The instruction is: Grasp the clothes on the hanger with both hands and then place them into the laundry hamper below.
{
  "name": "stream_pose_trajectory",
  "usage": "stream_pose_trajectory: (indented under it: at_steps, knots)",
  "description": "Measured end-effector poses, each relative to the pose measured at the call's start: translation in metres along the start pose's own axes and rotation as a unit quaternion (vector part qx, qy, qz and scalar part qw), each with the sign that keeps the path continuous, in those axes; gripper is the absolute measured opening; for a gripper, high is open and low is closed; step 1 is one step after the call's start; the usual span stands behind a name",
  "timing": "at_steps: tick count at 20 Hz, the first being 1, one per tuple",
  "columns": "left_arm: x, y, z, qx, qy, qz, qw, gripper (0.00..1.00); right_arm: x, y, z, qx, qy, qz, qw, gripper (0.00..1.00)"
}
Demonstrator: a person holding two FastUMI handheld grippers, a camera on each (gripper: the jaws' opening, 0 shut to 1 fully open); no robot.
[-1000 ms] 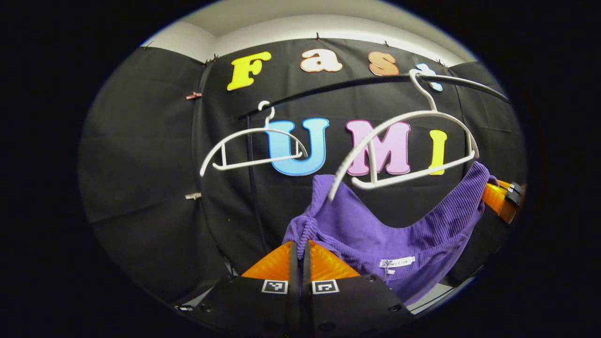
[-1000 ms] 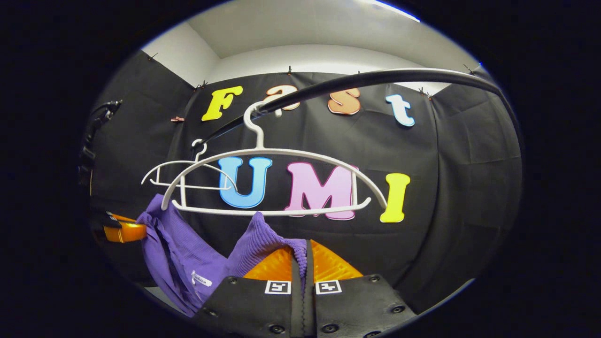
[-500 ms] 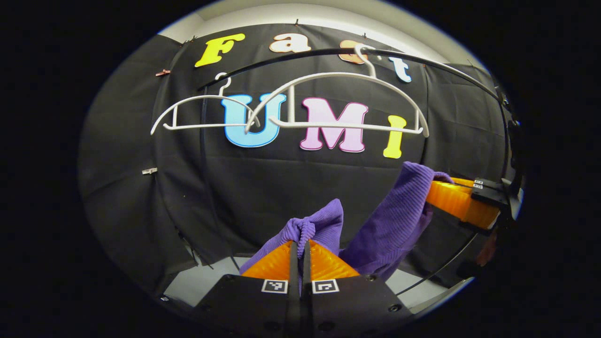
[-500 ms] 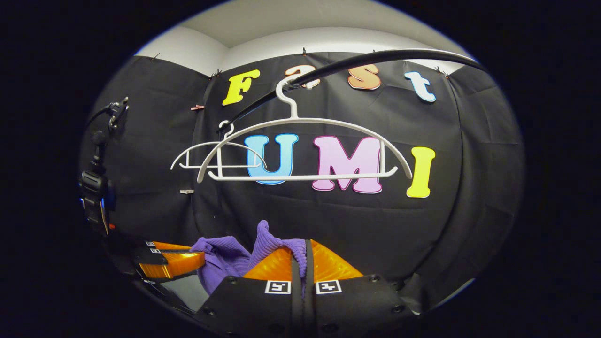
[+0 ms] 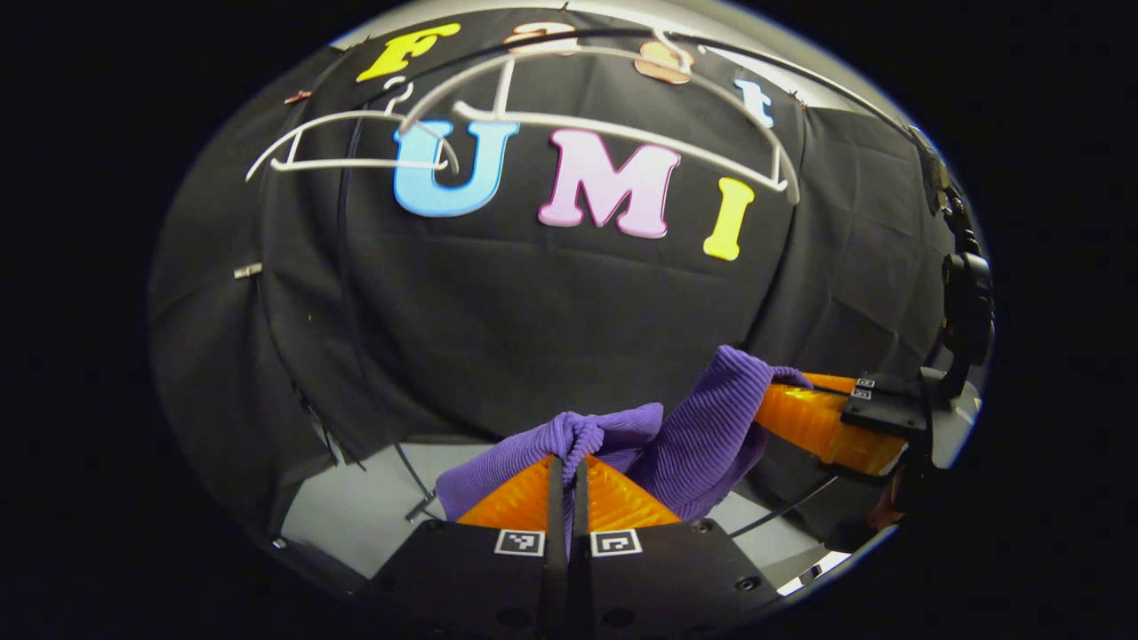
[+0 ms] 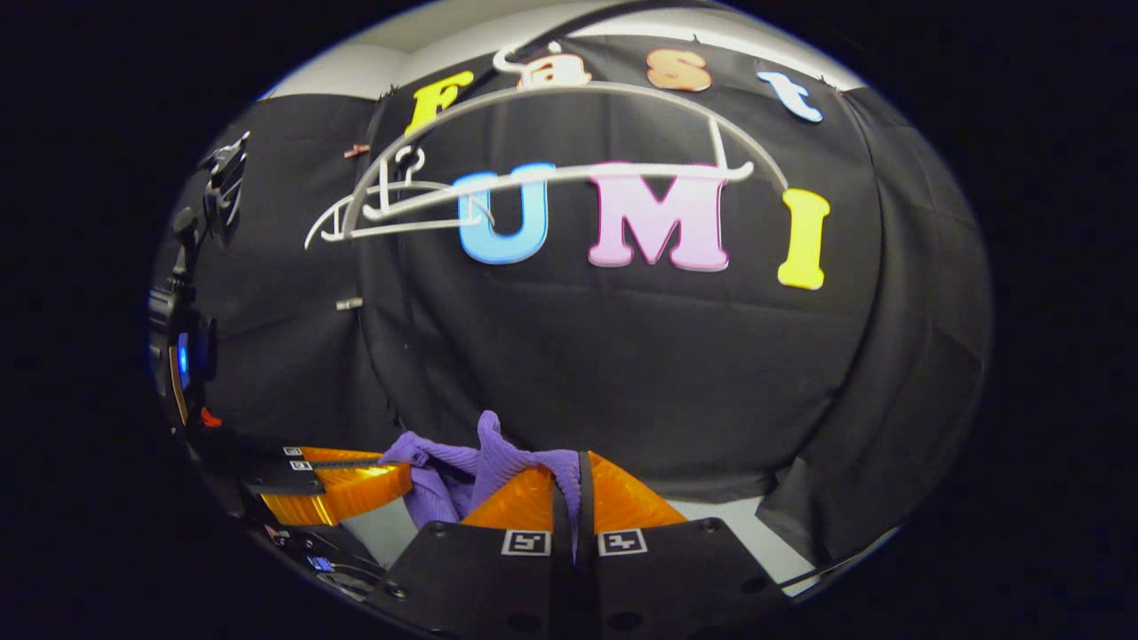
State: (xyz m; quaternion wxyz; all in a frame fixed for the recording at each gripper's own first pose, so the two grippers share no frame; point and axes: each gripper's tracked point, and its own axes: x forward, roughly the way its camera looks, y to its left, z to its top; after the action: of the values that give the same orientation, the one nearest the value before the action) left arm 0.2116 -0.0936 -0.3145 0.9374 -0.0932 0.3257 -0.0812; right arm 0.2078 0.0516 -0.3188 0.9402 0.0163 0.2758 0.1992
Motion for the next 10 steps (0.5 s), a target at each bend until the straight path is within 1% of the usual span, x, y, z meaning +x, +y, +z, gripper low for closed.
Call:
stream_pose_trajectory:
  at_steps: [3, 5, 7, 9, 10]
  knots:
    - [0.031, 0.011, -0.047, -0.031, 0.064, 0.007, 0.997, 0.05, 0.011, -0.009, -0.058, 0.014, 0.069, -0.007, 0.998, 0.04]
    - [0.044, 0.015, -0.071, -0.043, 0.103, 0.013, 0.994, 0.04, 0.018, -0.018, -0.095, 0.032, 0.116, -0.021, 0.993, 0.05]
    - [0.05, 0.011, -0.09, -0.04, 0.13, 0.014, 0.991, 0.05, 0.023, -0.025, -0.129, 0.045, 0.162, -0.03, 0.985, 0.05]
    - [0.051, 0.011, -0.112, -0.022, 0.156, 0.02, 0.987, 0.05, 0.021, -0.025, -0.156, 0.045, 0.196, -0.03, 0.979, 0.05]
    - [0.05, 0.008, -0.122, -0.015, 0.169, 0.018, 0.985, 0.05, 0.02, -0.026, -0.167, 0.041, 0.209, -0.031, 0.977, 0.05]
